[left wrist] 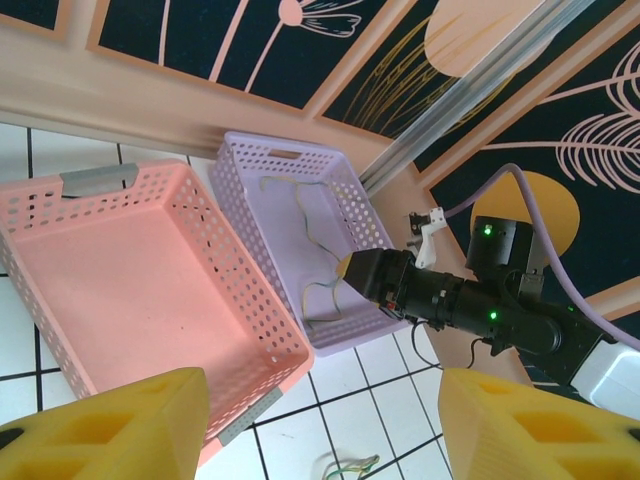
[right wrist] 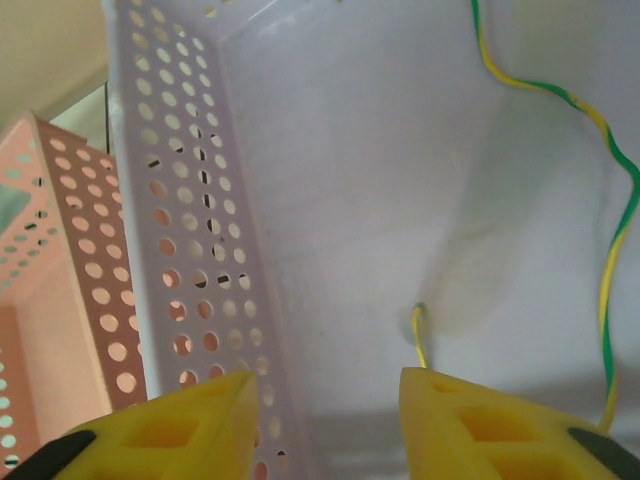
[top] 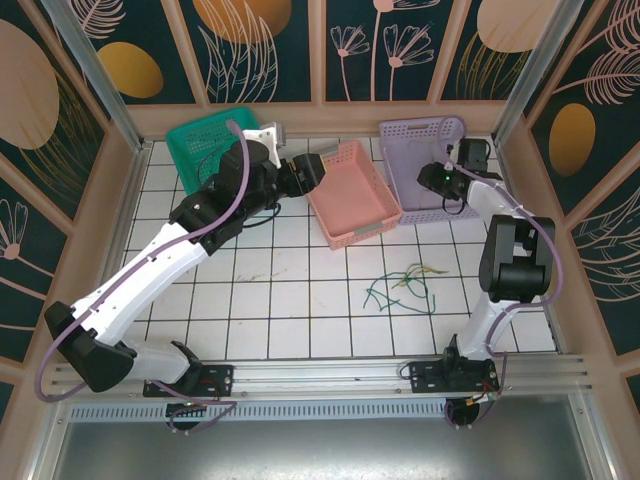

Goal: Untangle the cables

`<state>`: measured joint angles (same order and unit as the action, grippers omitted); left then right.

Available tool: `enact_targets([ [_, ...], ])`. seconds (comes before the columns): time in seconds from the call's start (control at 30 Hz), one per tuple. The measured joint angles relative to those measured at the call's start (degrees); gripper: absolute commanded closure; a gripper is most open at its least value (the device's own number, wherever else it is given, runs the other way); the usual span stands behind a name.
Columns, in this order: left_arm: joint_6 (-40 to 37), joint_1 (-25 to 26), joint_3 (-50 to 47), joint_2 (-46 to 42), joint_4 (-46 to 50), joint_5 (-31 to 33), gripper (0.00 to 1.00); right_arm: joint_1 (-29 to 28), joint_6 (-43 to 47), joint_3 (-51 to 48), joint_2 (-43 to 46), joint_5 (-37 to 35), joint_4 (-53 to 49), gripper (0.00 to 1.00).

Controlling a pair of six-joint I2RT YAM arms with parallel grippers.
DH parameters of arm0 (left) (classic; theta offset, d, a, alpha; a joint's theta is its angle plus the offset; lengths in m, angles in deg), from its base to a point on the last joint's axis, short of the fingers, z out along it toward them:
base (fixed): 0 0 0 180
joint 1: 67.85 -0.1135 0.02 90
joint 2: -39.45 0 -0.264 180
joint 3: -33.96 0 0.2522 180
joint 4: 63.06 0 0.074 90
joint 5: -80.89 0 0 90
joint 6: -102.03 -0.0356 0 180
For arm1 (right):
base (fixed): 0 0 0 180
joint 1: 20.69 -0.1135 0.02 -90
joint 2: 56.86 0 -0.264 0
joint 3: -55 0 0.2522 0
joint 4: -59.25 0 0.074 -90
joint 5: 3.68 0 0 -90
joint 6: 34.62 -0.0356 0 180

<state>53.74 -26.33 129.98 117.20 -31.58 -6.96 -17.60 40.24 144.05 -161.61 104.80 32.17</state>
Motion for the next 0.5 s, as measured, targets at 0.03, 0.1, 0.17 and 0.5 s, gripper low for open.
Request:
enact_targets([
  [0.03,0.0,0.0,-0.1,-0.1,-0.1,0.0,0.37,0.1,-0.2,0.7,0.0,-0.4,-0.9,0.53],
  [0.1,0.0,0.0,-0.2,-0.2,-0.2,0.0,0.37,0.2,-0.3,2.1,0.0,-1.1,-2.4,0.51],
  [0.17,0.0,0.0,-0.2,-0.2,-0.4,-0.2,0.37,0.5,-0.4,3.6,0.0,-2.2,-4.2,0.48],
  [0.5,0.7,0.0,-0.6,0.0,-0.8,-1.1,0.37,1.0,-6.2,9.4,2.3,-13.2,-11.6,0.59],
])
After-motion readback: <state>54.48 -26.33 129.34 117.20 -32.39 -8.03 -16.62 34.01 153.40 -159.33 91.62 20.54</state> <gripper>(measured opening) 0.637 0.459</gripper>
